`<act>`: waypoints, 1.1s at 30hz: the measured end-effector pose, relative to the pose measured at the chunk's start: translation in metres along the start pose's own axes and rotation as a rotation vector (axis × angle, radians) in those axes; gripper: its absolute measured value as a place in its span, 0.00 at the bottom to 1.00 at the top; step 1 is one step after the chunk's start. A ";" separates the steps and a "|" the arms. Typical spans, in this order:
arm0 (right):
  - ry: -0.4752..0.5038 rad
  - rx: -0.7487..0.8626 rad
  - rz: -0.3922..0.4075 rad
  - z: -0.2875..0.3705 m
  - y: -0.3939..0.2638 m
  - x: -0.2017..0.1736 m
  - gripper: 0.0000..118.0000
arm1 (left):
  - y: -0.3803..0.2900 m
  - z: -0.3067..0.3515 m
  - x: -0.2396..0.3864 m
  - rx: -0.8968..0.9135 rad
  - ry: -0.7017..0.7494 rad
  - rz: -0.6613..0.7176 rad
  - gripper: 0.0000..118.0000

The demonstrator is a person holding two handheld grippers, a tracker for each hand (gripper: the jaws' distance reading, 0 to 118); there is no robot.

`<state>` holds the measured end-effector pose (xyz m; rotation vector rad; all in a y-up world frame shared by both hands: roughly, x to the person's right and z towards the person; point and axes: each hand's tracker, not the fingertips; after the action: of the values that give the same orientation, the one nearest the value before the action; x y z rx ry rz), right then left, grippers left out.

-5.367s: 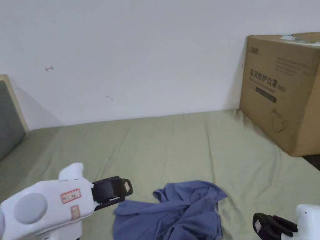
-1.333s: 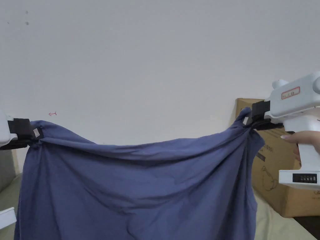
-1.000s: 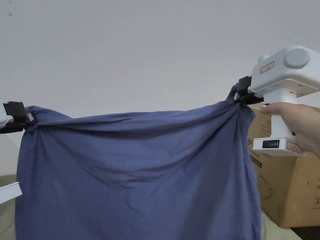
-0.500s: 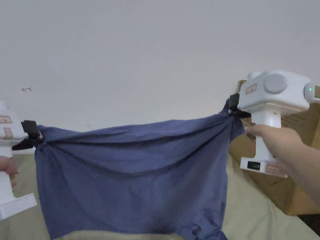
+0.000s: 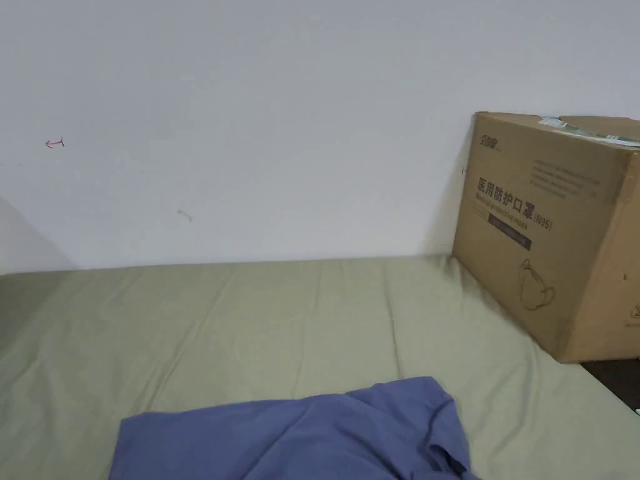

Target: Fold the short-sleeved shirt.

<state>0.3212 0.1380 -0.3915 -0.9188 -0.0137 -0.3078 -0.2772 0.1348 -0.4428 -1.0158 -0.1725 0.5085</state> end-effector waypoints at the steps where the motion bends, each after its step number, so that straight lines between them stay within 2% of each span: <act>1: 0.008 -0.025 -0.006 0.012 -0.011 0.004 0.03 | -0.012 0.013 -0.002 -0.006 0.035 -0.044 0.01; 6: 0.052 -0.092 -0.088 0.067 -0.060 0.016 0.03 | -0.047 0.061 -0.009 -0.073 0.063 -0.079 0.01; 10: 0.042 -0.115 -0.033 0.072 -0.072 0.013 0.03 | -0.062 0.070 -0.008 -0.067 0.086 -0.143 0.01; 13: 0.011 -0.150 -0.075 0.049 -0.068 0.013 0.03 | -0.064 0.055 -0.015 -0.071 0.084 -0.079 0.02; 14: -0.007 -0.162 -0.094 0.040 -0.065 0.015 0.03 | -0.064 0.051 -0.018 -0.068 0.084 -0.057 0.08; 15: -0.026 -0.177 -0.111 0.036 -0.064 0.016 0.06 | -0.063 0.049 -0.020 -0.063 0.090 -0.041 0.26; 16: -0.029 -0.164 -0.152 0.036 -0.062 0.016 0.20 | -0.063 0.049 -0.021 -0.058 0.091 -0.025 0.58; 17: -0.012 -0.171 -0.170 0.038 -0.059 0.016 0.58 | -0.065 0.050 -0.020 -0.054 0.088 -0.021 0.84; 18: 0.013 -0.165 -0.198 0.041 -0.056 0.017 0.80 | -0.065 0.056 -0.018 -0.028 0.083 -0.014 0.84; 19: 0.052 -0.118 -0.230 0.053 -0.052 0.017 0.83 | -0.063 0.065 -0.014 -0.003 0.077 -0.009 0.83; 20: 0.069 -0.084 -0.232 0.061 -0.046 0.015 0.83 | -0.061 0.071 -0.011 0.006 0.072 -0.008 0.83; 21: 0.047 -0.065 -0.222 0.072 -0.039 0.011 0.83 | -0.059 0.081 -0.005 0.017 0.067 -0.012 0.83; 24: -0.005 0.072 -0.134 0.111 -0.021 -0.009 0.83 | -0.049 0.114 0.021 0.125 0.033 -0.072 0.83; 28: 0.053 0.347 -0.051 0.165 -0.011 -0.049 0.83 | -0.049 0.166 0.070 0.394 -0.025 -0.216 0.83; 31: 0.107 0.602 -0.014 0.193 -0.025 -0.077 0.83 | -0.068 0.189 0.100 0.678 -0.022 -0.326 0.83; 33: 0.115 0.718 0.042 0.202 -0.039 -0.093 0.82 | -0.084 0.194 0.110 0.809 -0.019 -0.366 0.83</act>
<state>0.2462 0.2979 -0.2515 -0.1887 0.0014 -0.2868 -0.2253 0.3007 -0.2800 -0.1783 -0.1455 0.2108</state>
